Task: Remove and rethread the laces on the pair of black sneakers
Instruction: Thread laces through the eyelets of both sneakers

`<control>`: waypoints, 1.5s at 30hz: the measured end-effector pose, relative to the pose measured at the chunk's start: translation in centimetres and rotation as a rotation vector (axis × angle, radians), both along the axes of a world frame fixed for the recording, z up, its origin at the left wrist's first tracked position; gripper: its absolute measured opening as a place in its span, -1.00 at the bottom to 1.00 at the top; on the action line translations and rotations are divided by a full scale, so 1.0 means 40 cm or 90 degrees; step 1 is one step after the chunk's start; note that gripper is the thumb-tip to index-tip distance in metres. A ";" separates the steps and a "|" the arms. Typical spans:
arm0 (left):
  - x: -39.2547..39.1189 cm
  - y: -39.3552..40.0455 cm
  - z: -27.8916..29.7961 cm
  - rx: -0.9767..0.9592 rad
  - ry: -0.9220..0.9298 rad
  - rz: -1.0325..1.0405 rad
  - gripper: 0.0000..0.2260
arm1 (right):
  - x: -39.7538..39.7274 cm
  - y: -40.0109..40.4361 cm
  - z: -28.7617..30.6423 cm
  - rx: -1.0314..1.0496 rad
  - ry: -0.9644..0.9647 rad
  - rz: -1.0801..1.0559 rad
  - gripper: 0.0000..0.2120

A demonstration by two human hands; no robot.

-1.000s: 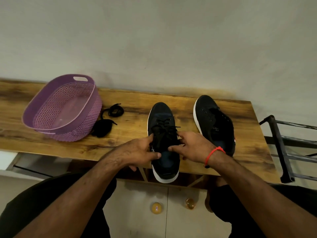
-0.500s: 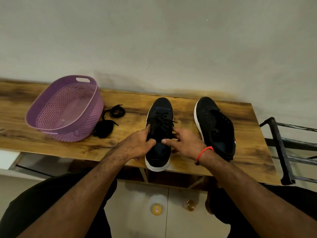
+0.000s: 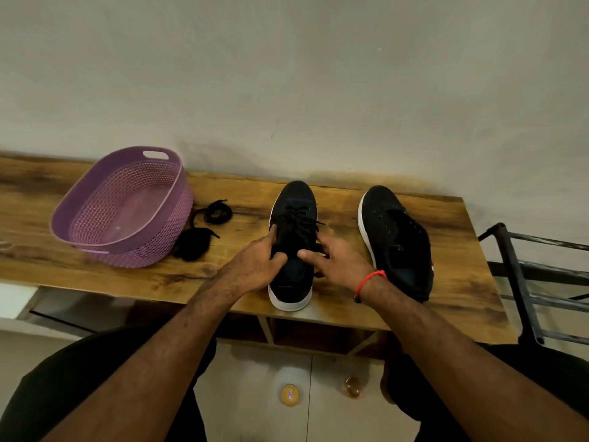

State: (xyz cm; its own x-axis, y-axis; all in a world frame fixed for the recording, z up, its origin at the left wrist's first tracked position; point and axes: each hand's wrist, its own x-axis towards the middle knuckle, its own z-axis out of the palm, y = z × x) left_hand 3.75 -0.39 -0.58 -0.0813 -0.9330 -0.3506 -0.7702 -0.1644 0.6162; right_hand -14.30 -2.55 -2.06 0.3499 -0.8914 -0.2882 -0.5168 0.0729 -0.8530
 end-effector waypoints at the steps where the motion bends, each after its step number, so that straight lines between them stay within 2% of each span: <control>1: 0.001 0.001 0.004 0.006 -0.002 -0.001 -0.41 | -0.002 -0.001 0.003 0.002 0.008 0.005 -0.61; 4: 0.005 0.006 0.045 0.031 0.012 -0.006 -0.40 | -0.019 -0.004 0.013 -0.039 0.062 0.018 -0.56; 6: 0.018 0.012 0.097 0.028 0.030 0.020 -0.44 | -0.032 -0.013 0.031 -0.086 0.051 -0.013 -0.50; 10: 0.143 0.012 0.188 -0.210 0.007 0.105 -0.65 | -0.050 -0.027 0.089 -0.197 -0.019 -0.079 -0.64; 12: 0.258 -0.010 0.214 -0.303 -0.029 0.212 -0.79 | -0.055 -0.024 0.109 -0.228 -0.033 -0.096 -0.71; 14: 0.381 -0.050 0.214 -0.339 -0.034 0.320 -0.86 | -0.055 -0.020 0.112 -0.237 -0.050 -0.107 -0.75; 15: 0.437 -0.073 0.204 -0.314 -0.035 0.352 -0.86 | -0.053 -0.017 0.111 -0.239 -0.049 -0.105 -0.76; 17: 0.508 -0.103 0.172 -0.169 -0.101 0.340 -0.87 | -0.043 -0.013 0.105 -0.240 -0.043 -0.091 -0.78; 20: 0.553 -0.125 0.101 0.062 -0.274 0.198 -0.71 | -0.028 -0.016 0.093 -0.243 -0.028 -0.072 -0.77; 22: 0.550 -0.120 0.073 0.182 -0.347 0.114 -0.63 | -0.023 -0.026 0.086 -0.251 -0.016 -0.068 -0.77; 24: 0.543 -0.124 0.050 0.219 -0.380 0.111 -0.58 | -0.017 -0.037 0.081 -0.256 -0.011 -0.066 -0.76; 27: 0.534 -0.139 0.026 0.190 -0.383 0.180 -0.50 | -0.009 -0.044 0.076 -0.265 -0.015 -0.059 -0.76; 31: 0.550 -0.148 -0.009 0.149 -0.319 0.189 -0.68 | -0.010 -0.039 0.060 -0.273 -0.008 -0.046 -0.75; 36: 0.583 -0.143 -0.008 0.117 -0.166 0.253 -0.73 | -0.008 -0.038 0.048 -0.266 0.012 -0.029 -0.73; 41: 0.616 -0.147 0.015 -0.052 0.055 0.416 -0.82 | 0.006 -0.039 0.046 -0.270 0.009 -0.024 -0.73; 45: 0.590 -0.141 0.093 -0.191 0.149 0.431 -0.79 | 0.037 -0.045 0.061 -0.260 -0.036 -0.028 -0.73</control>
